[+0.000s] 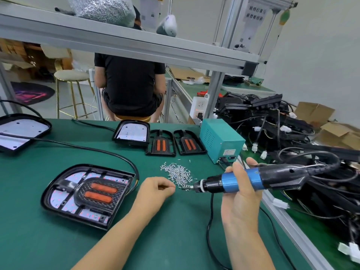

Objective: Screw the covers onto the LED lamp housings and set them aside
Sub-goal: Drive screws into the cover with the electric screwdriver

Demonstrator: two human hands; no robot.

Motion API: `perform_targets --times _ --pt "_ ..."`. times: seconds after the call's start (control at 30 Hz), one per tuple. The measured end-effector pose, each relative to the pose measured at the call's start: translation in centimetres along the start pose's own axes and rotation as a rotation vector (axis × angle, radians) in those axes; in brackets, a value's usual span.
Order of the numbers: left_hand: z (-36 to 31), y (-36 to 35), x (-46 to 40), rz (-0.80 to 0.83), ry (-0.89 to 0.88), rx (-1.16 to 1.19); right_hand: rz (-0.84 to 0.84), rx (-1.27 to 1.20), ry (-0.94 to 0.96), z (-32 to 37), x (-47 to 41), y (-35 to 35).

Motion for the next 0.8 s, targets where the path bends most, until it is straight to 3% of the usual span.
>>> perform_targets --times 0.13,0.33,0.8 --pt "0.5 0.4 0.8 0.020 0.017 0.286 0.038 -0.079 -0.011 0.5 -0.1 -0.2" --pt "-0.2 0.7 1.9 0.059 -0.018 0.455 0.080 -0.188 -0.043 1.4 0.0 -1.0" --pt "-2.4 1.3 3.4 0.129 -0.130 0.544 0.149 -0.258 -0.045 3.6 0.4 -3.2"
Point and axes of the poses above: each hand's wrist, its own x-axis away from the middle knuckle, its own y-axis out of the back of the hand, z = x × y, the point moved 7 cm from there along -x, towards the middle knuckle, and after that the axes turned 6 degrees about y, right-handed, at the moved point
